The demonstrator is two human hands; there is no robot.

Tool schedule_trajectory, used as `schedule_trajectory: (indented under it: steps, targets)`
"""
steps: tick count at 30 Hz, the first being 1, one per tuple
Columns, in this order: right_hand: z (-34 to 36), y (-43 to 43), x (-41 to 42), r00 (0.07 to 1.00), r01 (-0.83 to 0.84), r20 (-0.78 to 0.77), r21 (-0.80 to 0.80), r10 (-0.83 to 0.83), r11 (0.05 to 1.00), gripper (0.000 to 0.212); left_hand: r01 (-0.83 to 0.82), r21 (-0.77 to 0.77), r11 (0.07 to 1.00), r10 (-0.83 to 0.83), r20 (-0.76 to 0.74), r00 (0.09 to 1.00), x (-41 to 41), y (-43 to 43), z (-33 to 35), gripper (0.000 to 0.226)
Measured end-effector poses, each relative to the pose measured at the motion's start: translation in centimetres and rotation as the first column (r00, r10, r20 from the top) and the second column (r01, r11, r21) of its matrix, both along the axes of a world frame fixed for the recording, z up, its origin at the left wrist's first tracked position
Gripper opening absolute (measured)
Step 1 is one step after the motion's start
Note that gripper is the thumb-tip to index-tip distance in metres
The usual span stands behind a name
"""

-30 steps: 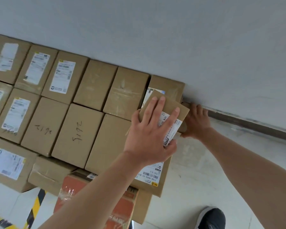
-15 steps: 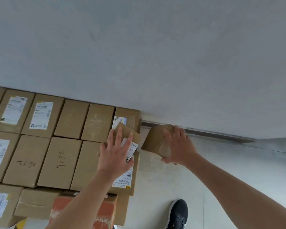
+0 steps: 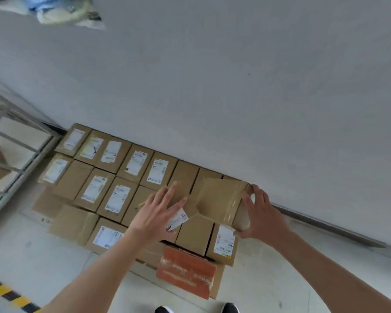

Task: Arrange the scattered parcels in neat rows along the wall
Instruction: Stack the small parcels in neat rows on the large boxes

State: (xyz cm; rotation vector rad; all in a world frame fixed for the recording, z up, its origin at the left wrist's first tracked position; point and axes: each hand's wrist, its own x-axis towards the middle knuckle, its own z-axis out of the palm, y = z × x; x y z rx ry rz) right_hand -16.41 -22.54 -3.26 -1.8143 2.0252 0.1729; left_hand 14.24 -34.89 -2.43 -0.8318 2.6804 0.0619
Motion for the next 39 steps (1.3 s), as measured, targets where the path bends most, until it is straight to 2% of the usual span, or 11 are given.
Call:
schedule_trajectory:
  steps: [6,9,15,19,25,35,39]
  targets:
    - [0.5,-5.1,12.7,0.992,-0.127,0.021,0.016,0.126,0.992,0.127,-0.106,0.012,0.994,0.105,0.061,0.993,14.8,-2.3,2.6,0.116]
    - [0.0,-8.1,20.5,0.98,-0.172,0.105,0.025,0.169,0.985,0.128,-0.141,0.021,0.99,0.139,0.049,0.989,22.9,-3.9,2.9,0.118]
    - [-1.4,-12.9,36.2,0.973,-0.189,0.143,0.032,0.182,0.981,0.132,-0.197,0.097,0.976,0.194,0.043,0.98,39.4,-7.4,1.2,0.106]
    - [-2.6,-16.3,44.5,0.965,-0.187,0.186,0.005,0.183,0.982,0.131,-0.179,0.09,0.98,0.175,0.052,0.983,47.9,-10.6,0.3,0.104]
    - [-5.8,-20.9,52.7,0.955,-0.187,0.246,0.061,0.167,0.98,0.126,-0.181,0.129,0.975,0.149,0.221,0.964,56.0,-17.3,-2.0,0.099]
    - [-12.8,-29.6,61.0,0.933,-0.153,0.342,0.099,0.111,0.983,0.126,-0.109,0.1,0.989,0.082,0.244,0.966,65.0,-28.7,-9.0,0.112]
    - [-13.7,-31.6,66.5,0.927,-0.139,0.364,0.119,0.087,0.983,0.124,-0.075,0.153,0.985,0.022,0.319,0.948,69.9,-32.5,-10.1,0.111]
